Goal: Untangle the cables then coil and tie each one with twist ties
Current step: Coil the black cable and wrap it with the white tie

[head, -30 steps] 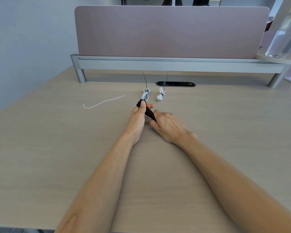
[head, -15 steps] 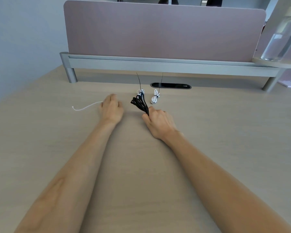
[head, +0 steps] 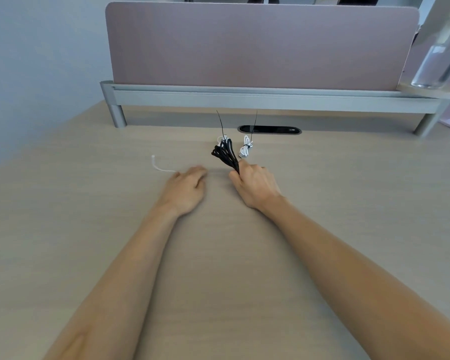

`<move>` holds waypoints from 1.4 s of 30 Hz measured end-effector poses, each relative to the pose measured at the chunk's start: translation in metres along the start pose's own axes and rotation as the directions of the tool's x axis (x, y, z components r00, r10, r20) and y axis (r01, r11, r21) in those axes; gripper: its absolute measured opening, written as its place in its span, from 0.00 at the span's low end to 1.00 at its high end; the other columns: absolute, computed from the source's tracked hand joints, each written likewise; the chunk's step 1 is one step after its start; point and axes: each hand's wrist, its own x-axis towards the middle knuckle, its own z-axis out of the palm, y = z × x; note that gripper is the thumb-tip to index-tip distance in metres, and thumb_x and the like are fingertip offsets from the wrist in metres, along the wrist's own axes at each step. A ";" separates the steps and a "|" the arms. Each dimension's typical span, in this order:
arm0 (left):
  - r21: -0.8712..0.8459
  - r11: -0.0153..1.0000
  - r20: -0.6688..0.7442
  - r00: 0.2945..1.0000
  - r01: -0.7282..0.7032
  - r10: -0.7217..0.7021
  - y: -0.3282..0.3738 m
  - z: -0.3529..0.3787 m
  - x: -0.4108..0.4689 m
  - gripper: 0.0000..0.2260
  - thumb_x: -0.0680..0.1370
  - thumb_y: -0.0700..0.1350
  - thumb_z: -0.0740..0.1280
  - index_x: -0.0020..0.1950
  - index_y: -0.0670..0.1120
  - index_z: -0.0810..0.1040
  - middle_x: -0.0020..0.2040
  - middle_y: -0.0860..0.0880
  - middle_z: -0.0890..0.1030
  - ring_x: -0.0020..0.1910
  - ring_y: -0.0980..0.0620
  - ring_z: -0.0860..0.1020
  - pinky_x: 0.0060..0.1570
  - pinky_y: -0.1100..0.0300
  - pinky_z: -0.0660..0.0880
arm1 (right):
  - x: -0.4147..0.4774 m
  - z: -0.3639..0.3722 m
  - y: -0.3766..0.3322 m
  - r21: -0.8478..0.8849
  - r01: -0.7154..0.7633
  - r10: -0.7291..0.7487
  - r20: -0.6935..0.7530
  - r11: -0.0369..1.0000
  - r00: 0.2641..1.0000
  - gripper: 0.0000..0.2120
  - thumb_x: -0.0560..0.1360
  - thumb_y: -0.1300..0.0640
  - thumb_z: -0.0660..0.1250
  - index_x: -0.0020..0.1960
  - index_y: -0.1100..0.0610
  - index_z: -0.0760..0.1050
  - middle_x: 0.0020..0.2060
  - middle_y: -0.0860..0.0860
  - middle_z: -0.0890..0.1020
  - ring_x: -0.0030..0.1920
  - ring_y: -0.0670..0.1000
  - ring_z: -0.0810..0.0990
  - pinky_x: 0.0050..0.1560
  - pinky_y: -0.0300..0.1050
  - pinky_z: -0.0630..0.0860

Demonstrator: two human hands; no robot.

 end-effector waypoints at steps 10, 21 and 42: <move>-0.276 0.931 0.152 0.946 -0.239 0.288 0.028 0.008 -0.020 0.19 0.81 0.36 0.57 0.68 0.52 0.74 0.72 0.54 0.70 0.73 0.60 0.63 0.68 0.77 0.51 | -0.066 -0.021 0.010 0.189 0.019 0.009 -0.149 0.982 0.989 0.11 0.78 0.53 0.56 0.42 0.59 0.62 0.36 0.58 0.74 0.39 0.64 0.72 0.39 0.53 0.69; -0.363 0.901 0.130 0.944 -0.238 0.302 0.022 0.014 -0.014 0.19 0.80 0.35 0.58 0.67 0.49 0.77 0.71 0.53 0.71 0.73 0.60 0.63 0.75 0.58 0.57 | -0.073 -0.020 0.006 0.077 0.092 -0.079 -0.157 0.993 0.984 0.12 0.79 0.50 0.57 0.46 0.59 0.66 0.39 0.58 0.78 0.41 0.64 0.75 0.39 0.53 0.71; -0.527 0.820 -0.321 0.840 0.225 -0.437 0.013 0.007 0.034 0.12 0.82 0.47 0.60 0.51 0.46 0.83 0.53 0.45 0.83 0.51 0.45 0.80 0.51 0.56 0.74 | -0.068 -0.018 0.014 0.054 0.147 -0.134 -0.186 0.988 0.973 0.10 0.78 0.55 0.59 0.44 0.62 0.68 0.34 0.58 0.78 0.37 0.64 0.72 0.36 0.49 0.56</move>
